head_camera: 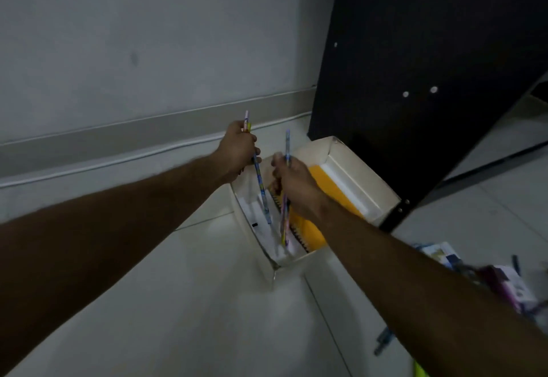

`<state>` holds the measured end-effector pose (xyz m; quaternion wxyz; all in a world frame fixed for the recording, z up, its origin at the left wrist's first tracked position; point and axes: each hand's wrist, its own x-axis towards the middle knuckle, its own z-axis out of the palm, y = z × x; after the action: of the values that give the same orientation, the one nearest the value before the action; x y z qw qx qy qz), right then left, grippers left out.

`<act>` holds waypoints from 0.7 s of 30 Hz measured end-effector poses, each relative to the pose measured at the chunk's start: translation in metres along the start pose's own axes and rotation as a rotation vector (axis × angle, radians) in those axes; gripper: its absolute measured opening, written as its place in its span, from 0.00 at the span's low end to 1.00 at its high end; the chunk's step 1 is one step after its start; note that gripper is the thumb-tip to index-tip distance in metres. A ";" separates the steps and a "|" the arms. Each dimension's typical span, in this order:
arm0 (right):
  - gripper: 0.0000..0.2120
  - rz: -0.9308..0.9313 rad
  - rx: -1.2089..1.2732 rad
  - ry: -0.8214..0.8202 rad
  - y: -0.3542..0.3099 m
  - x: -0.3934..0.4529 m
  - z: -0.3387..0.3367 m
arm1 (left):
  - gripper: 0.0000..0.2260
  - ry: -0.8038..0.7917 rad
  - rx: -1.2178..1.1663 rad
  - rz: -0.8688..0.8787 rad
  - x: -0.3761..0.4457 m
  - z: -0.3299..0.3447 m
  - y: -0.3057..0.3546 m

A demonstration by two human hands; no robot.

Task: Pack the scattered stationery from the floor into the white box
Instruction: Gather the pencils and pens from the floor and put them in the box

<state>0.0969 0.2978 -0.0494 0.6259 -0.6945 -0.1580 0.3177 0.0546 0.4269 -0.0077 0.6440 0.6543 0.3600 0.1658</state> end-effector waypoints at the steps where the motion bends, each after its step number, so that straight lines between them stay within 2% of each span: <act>1: 0.14 0.056 -0.100 -0.034 0.013 0.002 0.004 | 0.19 0.005 0.000 -0.001 0.002 -0.001 -0.004; 5: 0.05 0.195 -0.659 -0.275 0.046 0.005 0.009 | 0.19 -0.015 0.004 -0.001 0.007 0.001 -0.015; 7: 0.09 0.156 -0.905 -0.323 0.047 -0.002 0.009 | 0.18 -0.032 -0.001 -0.008 0.007 0.004 -0.018; 9: 0.15 0.142 -0.953 -0.292 0.050 -0.002 0.006 | 0.18 -0.055 0.009 -0.008 0.006 0.006 -0.019; 10: 0.15 0.137 -0.949 -0.284 0.054 0.000 0.003 | 0.18 -0.068 0.018 -0.004 0.006 0.006 -0.020; 12: 0.08 0.128 -0.835 -0.283 0.054 -0.001 -0.005 | 0.16 -0.080 0.028 -0.006 0.005 0.007 -0.021; 13: 0.03 0.146 -0.747 -0.252 0.052 -0.001 -0.011 | 0.16 -0.081 0.030 -0.016 0.005 0.007 -0.022; 14: 0.03 0.144 -0.633 -0.209 0.048 0.000 -0.016 | 0.16 -0.083 0.023 -0.028 0.004 0.008 -0.023; 17: 0.16 0.252 -0.174 -0.165 0.022 -0.012 -0.026 | 0.17 -0.072 -0.019 -0.051 0.002 0.013 -0.024; 19: 0.21 0.294 -0.083 -0.286 0.011 -0.020 -0.024 | 0.16 -0.056 -0.056 -0.052 0.003 0.017 -0.025; 21: 0.18 0.268 -0.051 -0.379 0.008 -0.026 -0.017 | 0.16 -0.042 -0.088 -0.059 0.001 0.021 -0.026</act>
<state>0.0869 0.2670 -0.0505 0.5195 -0.6527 -0.1870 0.5188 0.0629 0.4101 -0.0352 0.6841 0.6178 0.3581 0.1486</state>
